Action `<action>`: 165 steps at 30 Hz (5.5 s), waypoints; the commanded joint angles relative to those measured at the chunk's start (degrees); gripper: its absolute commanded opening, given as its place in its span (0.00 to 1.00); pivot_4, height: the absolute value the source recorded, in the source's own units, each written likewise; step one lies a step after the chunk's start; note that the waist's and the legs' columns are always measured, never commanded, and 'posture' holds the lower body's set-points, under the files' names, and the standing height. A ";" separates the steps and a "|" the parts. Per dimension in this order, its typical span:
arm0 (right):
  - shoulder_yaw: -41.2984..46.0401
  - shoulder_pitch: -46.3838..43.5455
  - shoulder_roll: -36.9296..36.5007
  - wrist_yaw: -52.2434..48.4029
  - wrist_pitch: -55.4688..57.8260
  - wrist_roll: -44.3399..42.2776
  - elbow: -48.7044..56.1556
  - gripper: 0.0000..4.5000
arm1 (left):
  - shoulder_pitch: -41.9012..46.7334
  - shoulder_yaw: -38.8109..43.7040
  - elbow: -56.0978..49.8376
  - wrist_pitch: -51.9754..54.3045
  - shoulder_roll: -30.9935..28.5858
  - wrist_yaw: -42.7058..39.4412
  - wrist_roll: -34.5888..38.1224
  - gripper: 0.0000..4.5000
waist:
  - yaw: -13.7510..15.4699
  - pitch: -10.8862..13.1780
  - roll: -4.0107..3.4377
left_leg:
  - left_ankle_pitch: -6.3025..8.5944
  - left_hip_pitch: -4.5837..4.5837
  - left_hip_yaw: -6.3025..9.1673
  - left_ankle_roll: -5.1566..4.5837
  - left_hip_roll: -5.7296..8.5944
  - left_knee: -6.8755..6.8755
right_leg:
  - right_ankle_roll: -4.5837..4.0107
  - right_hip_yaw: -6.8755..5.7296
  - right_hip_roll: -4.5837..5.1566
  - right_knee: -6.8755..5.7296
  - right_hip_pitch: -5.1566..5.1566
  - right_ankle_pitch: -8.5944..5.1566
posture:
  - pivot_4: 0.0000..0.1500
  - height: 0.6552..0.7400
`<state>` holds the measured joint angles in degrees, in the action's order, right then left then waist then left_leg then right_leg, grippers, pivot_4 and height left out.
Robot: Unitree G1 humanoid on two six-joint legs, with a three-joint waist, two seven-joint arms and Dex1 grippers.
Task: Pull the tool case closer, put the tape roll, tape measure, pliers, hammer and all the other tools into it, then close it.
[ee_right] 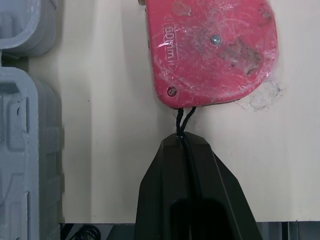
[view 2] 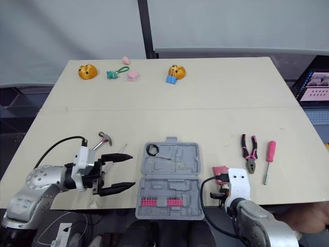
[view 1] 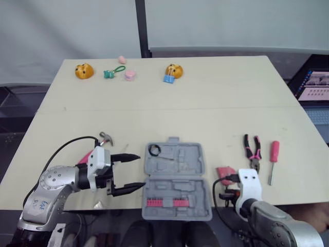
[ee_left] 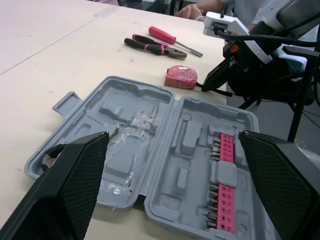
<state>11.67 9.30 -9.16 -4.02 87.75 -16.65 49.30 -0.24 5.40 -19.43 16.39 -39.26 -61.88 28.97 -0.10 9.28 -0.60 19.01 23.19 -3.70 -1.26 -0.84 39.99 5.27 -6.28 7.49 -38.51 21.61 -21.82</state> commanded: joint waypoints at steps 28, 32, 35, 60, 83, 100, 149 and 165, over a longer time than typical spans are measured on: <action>2.60 0.20 -1.59 -4.95 4.75 -2.06 4.07 0.53 | -0.63 -0.99 0.09 -2.22 0.41 -0.38 -0.48 1.00 | -0.02 0.02 0.01 | 0.00 0.00 0.02 0.01 -0.01 -0.03 | 0.00 0.00 0.01 0.07 0.00 0.00 | 1.00 0.15; 8.99 3.03 -8.70 -11.89 4.75 -6.39 9.45 0.86 | -0.56 -1.30 1.15 -3.27 0.89 -0.61 -0.49 1.00 | 0.39 0.11 -0.10 | 0.01 0.05 0.02 -0.03 0.03 -0.02 | 0.04 0.00 0.04 0.16 -0.02 0.03 | 1.00 0.15; 16.59 3.89 -18.93 -20.90 4.75 -13.00 10.68 0.99 | -0.02 -1.90 2.39 -4.11 1.16 -1.15 -0.31 1.00 | 0.21 0.23 -0.08 | 0.02 0.05 -0.01 -0.13 0.04 -0.02 | 0.13 0.01 0.03 0.33 -0.09 0.07 | 1.00 0.15; 1.83 0.55 -47.89 -67.69 -66.18 -5.03 -26.35 0.99 | 5.57 -0.88 8.70 -4.82 0.29 -2.03 -1.19 1.00 | 1.46 0.82 0.71 | -0.50 -0.09 0.04 -0.18 0.09 -0.29 | 0.39 -0.21 0.02 0.76 -0.40 0.39 | 1.00 0.15; -16.40 -18.69 -46.87 -69.20 -87.78 12.66 -54.72 0.99 | -2.40 5.09 -2.57 1.41 -2.64 3.15 1.10 1.00 | 1.46 0.89 0.67 | -0.55 -0.09 0.23 -0.10 0.11 -0.08 | 0.41 -0.45 0.06 0.74 -0.60 0.40 | 1.00 0.15; -17.49 -18.47 -45.40 -67.80 -88.93 13.96 -57.82 0.99 | -5.43 6.57 -2.07 0.57 -4.47 -1.51 2.58 1.00 | 1.45 0.88 0.67 | -0.55 -0.09 0.23 -0.09 0.11 -0.03 | 0.41 -0.45 0.05 0.70 -0.59 0.40 | 1.00 0.15; -14.48 -21.30 -46.83 -67.00 -79.46 12.35 -54.34 0.66 | -3.86 3.44 2.24 -10.50 -3.29 -8.26 1.65 1.00 | 1.43 0.85 0.59 | -0.54 -0.06 0.21 -0.09 0.12 0.05 | 0.41 -0.44 0.06 0.58 -0.55 0.39 | 1.00 0.15; -34.24 -51.64 -50.87 -71.90 -41.31 21.41 -37.07 0.66 | 1.70 1.01 6.78 -12.03 -1.59 -7.05 -0.69 1.00 | 0.33 0.85 0.53 | -0.56 0.08 0.20 -0.05 0.09 0.02 | 0.37 -0.41 0.06 0.53 -0.33 0.38 | 1.00 0.15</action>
<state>-20.63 -39.17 -60.84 -74.63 43.08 3.02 11.23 0.74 5.87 -12.46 4.96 -40.72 -69.38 28.28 0.23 10.13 -0.07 18.45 23.27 -3.50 -1.32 -0.75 40.01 5.64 -6.68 7.56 -37.98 21.28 -21.45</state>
